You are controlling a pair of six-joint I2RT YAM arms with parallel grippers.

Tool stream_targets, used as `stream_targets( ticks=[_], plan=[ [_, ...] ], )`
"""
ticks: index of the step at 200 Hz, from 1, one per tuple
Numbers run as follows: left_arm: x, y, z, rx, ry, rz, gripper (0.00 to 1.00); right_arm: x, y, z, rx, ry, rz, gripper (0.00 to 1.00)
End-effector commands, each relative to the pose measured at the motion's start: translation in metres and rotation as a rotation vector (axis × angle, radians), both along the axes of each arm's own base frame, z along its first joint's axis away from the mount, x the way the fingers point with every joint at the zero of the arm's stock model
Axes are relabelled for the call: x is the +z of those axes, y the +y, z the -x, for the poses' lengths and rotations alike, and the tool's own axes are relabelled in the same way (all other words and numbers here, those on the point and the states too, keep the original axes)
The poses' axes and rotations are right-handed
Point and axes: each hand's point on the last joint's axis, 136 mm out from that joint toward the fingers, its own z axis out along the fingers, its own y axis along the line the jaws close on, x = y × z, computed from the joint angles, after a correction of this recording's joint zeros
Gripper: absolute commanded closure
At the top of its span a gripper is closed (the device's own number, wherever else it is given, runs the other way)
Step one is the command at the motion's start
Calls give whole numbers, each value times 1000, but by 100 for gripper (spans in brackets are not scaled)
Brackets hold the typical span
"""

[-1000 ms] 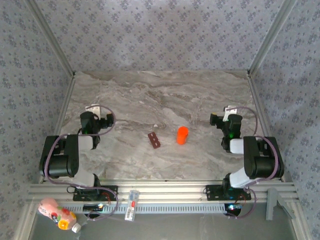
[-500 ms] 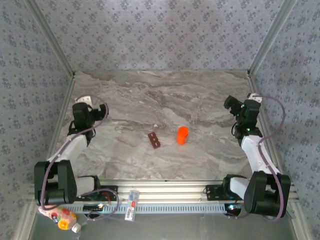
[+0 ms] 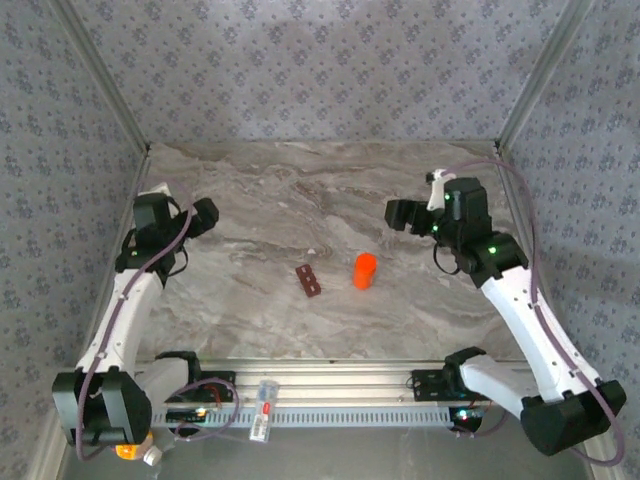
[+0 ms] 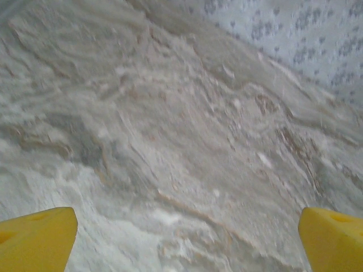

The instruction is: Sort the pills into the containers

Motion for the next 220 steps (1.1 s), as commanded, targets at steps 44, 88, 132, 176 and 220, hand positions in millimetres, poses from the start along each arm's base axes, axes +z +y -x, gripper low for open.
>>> stream_targets(
  ticks=[44, 88, 132, 176, 220],
  plan=[
    [12, -29, 14, -68, 58, 67, 0, -13, 64, 53, 242, 171, 203, 16],
    [18, -30, 22, -69, 80, 72, 0, -42, 114, 67, 379, 211, 336, 17],
    [7, -32, 20, -56, 98, 94, 0, -101, 158, 73, 431, 256, 423, 17],
    [-15, -32, 14, 1, 124, 158, 0, -168, 189, 59, 410, 312, 484, 17],
    [-31, -34, 9, 14, 128, 189, 0, -216, 209, 50, 397, 372, 521, 19]
  ],
)
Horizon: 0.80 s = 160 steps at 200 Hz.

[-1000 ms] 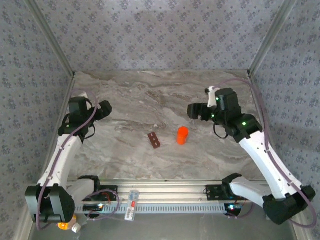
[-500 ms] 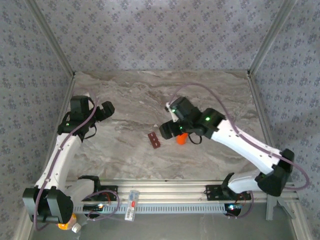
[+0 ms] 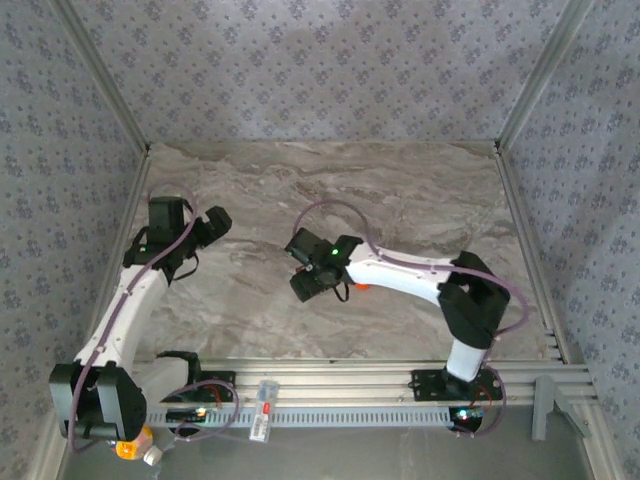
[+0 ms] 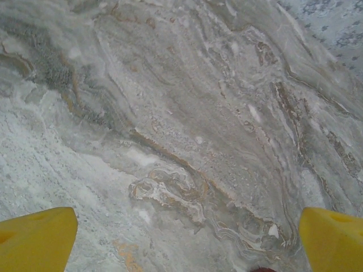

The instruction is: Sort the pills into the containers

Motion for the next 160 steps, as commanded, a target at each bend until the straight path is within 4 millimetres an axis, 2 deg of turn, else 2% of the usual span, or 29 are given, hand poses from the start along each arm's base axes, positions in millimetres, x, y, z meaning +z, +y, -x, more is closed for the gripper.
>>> stream_targets(
  ticks=[1, 42, 160],
  plan=[
    [0, -6, -8, 8, -30, 40, 0, -7, 14, -10, -37, -19, -17, 19],
    [-5, -10, -14, 1, -22, 61, 0, -28, 18, -17, -63, 4, -2, 21],
    [-11, -9, -16, 26, -23, 76, 0, -50, 13, -24, -102, 48, -17, 31]
  ],
)
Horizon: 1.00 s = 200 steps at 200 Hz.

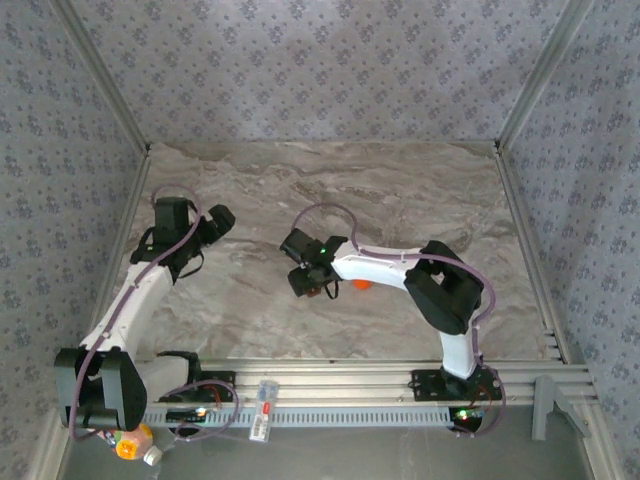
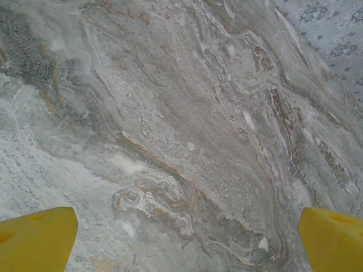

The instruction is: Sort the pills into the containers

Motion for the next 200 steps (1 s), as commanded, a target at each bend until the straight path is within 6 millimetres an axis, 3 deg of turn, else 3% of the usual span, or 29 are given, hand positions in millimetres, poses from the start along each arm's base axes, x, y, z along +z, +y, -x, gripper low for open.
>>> stream_targets(
  ticks=[1, 95, 200],
  plan=[
    [1, -3, -2, 2, -7, 15, 0, -11, -1, 2, -17, 27, 4, 31],
    [-2, -4, -2, -1, -1, 15, 0, -22, -10, 10, -19, 34, 33, 31],
    [-7, -6, -1, 3, 12, 26, 0, -26, -11, 18, 17, 35, 55, 38]
  ],
)
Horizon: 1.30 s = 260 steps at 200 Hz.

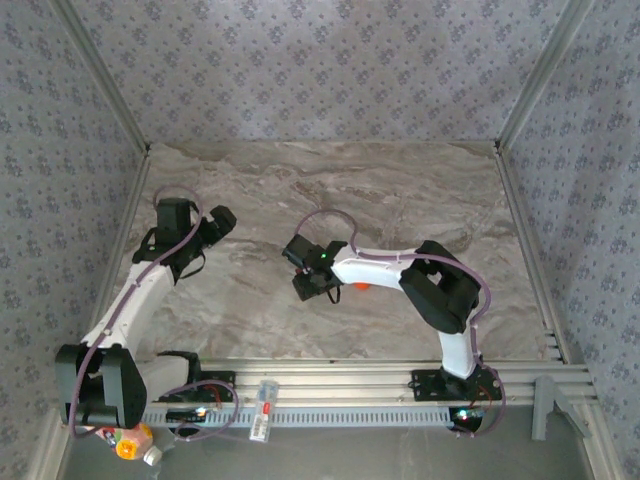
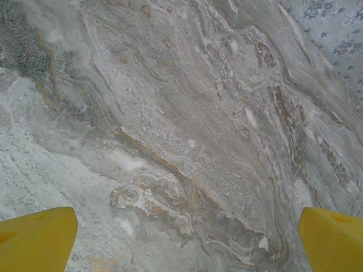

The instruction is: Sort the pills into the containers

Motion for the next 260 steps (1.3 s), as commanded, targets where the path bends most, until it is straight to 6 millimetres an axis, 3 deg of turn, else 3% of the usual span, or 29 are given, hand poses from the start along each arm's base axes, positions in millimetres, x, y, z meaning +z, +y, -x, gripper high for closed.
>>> stream_targets(
  ticks=[1, 90, 122, 155, 175, 184, 218, 260],
  plan=[
    [-1, -3, -1, -2, -4, 14, 0, -8, -3, 11, 23, 17, 28, 38],
    [-1, -5, -2, 0, -2, 23, 0, -10, -6, 17, 38, 20, 45, 39],
    [0, -7, -2, 1, 0, 31, 0, -8, -7, 19, 45, 20, 45, 48],
    [3, -14, 2, -16, 2, 71, 0, 0, -10, 22, 62, 18, 36, 66],
    [10, -24, 6, -36, -8, 138, 0, 20, -9, 16, 60, -2, -16, 67],
    [14, -29, 10, -43, -10, 172, 0, 20, -17, 21, 62, 12, -28, 67],
    [29, -50, 30, -79, -36, 295, 0, 68, -13, 21, 119, 0, -216, 67],
    [53, -98, 58, -208, -66, 445, 0, 117, -18, 27, 216, -23, -392, 67]
  ],
)
